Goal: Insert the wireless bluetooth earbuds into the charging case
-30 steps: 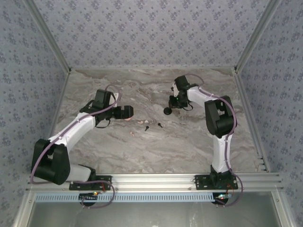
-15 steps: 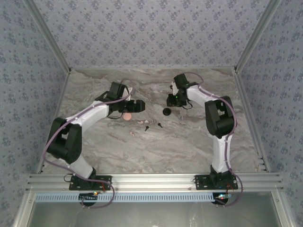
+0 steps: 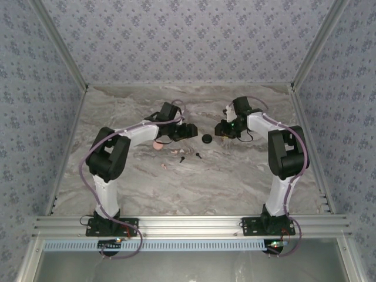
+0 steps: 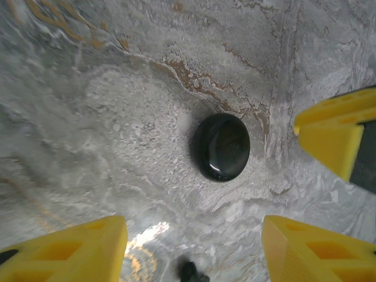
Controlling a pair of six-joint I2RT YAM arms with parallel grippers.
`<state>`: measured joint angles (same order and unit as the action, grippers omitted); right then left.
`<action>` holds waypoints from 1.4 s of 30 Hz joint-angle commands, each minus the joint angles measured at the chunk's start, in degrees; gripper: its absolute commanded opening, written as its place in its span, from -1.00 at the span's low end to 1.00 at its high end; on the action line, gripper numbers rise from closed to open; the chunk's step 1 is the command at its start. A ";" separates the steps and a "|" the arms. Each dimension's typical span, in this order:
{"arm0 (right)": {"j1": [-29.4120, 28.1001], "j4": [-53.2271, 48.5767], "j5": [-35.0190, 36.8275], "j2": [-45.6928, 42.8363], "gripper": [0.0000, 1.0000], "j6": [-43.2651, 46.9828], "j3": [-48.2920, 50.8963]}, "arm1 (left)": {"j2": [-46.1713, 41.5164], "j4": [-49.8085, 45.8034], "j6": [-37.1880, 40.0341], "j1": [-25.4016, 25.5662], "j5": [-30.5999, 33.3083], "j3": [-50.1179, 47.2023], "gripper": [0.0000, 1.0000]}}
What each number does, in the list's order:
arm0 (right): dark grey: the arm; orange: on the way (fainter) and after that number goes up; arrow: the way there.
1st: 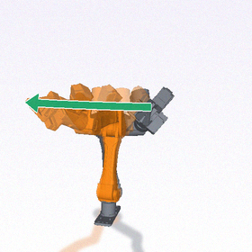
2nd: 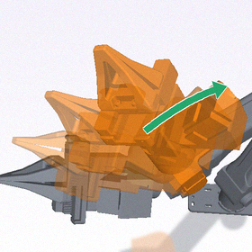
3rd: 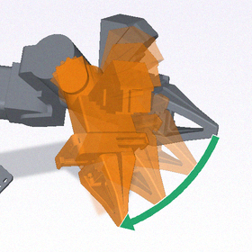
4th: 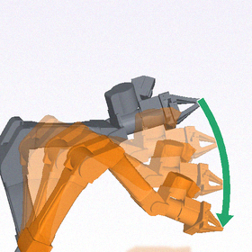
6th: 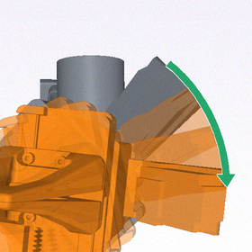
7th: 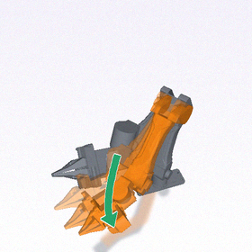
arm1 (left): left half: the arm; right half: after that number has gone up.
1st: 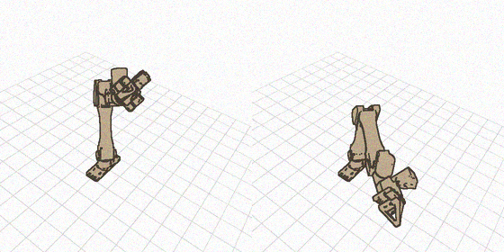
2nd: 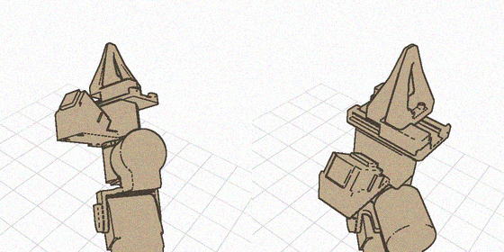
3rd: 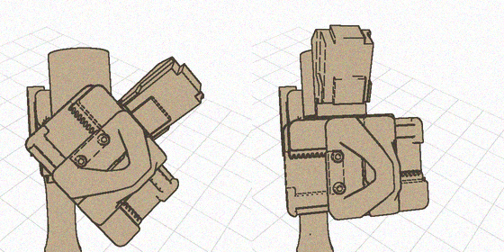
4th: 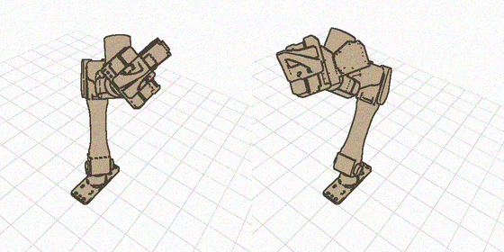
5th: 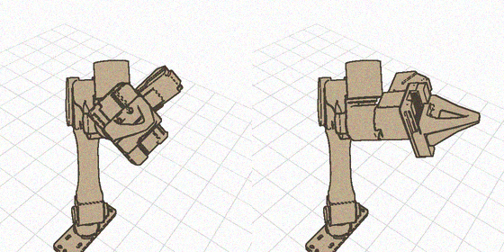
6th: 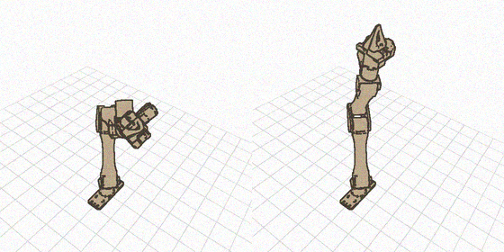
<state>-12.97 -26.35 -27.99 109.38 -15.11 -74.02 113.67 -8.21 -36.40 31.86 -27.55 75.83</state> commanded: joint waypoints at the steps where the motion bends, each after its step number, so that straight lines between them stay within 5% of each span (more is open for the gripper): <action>1: 0.15 2.11 -5.43 0.73 -0.37 -2.20 0.28 | 2.42 2.92 -4.11 1.04 -1.90 2.94 0.21; 8: 0.15 3.74 -6.69 3.22 -0.42 -4.14 0.02 | 6.50 3.87 -6.64 2.03 -3.14 5.23 0.00; 42: 0.31 5.75 -9.93 9.79 -0.55 -6.53 -2.32 | 13.37 4.38 -9.00 3.61 -5.01 9.68 -0.17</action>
<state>-12.97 -20.27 -37.45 117.45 -20.78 -75.37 125.05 -5.23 -44.66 35.16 -31.35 83.85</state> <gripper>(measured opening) 0.226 0.417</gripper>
